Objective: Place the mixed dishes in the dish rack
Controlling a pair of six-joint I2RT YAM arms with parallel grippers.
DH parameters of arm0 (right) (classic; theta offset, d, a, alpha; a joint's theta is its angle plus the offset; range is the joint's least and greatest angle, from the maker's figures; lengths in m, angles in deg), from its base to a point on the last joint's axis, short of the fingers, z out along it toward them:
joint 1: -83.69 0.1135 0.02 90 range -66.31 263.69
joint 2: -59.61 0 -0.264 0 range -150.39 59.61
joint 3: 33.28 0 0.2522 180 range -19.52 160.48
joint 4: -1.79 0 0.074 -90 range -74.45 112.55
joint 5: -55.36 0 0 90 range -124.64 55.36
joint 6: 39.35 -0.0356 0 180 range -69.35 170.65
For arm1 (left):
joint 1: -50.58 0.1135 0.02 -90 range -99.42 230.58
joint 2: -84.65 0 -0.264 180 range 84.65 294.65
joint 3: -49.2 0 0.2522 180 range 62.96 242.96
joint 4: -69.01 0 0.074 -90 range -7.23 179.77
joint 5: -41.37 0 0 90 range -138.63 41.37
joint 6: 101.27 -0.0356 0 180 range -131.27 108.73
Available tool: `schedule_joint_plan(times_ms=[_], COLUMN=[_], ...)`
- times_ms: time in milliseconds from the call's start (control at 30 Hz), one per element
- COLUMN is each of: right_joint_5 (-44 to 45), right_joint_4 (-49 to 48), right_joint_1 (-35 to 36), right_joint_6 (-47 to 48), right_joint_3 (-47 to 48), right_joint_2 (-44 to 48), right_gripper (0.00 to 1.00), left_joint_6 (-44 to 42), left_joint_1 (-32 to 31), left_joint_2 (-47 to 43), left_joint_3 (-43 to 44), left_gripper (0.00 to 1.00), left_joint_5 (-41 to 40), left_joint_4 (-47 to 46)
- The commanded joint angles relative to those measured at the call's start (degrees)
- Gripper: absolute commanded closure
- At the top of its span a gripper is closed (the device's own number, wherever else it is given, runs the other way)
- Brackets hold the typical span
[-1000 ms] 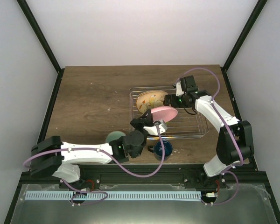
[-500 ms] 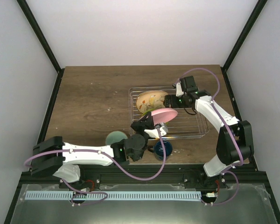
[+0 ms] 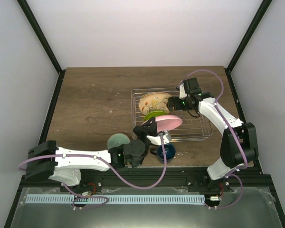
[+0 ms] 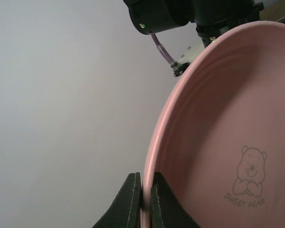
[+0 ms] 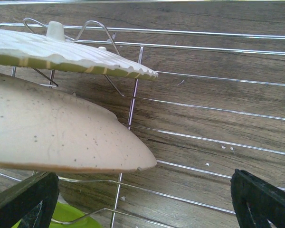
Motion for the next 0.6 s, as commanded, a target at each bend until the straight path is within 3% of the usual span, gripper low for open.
schedule_joint_plan(times_ms=[0,567], right_joint_5=[0.72,0.86], right_joint_4=[0.03,0.71], right_joint_1=[0.63,0.65], right_joint_6=[0.93,1.1], right_joint_3=[0.54,0.94], right_joint_2=[0.86,1.25], right_gripper=[0.0,0.0], left_joint_6=[0.17,-7.19], left_joint_1=[-0.6,-0.69], left_joint_2=[-0.14,8.76], left_joint_3=[0.33,-2.96], left_gripper=[1.0,0.99], left_joint_5=[-0.04,-2.71], left_joint_4=[-0.48,-14.26])
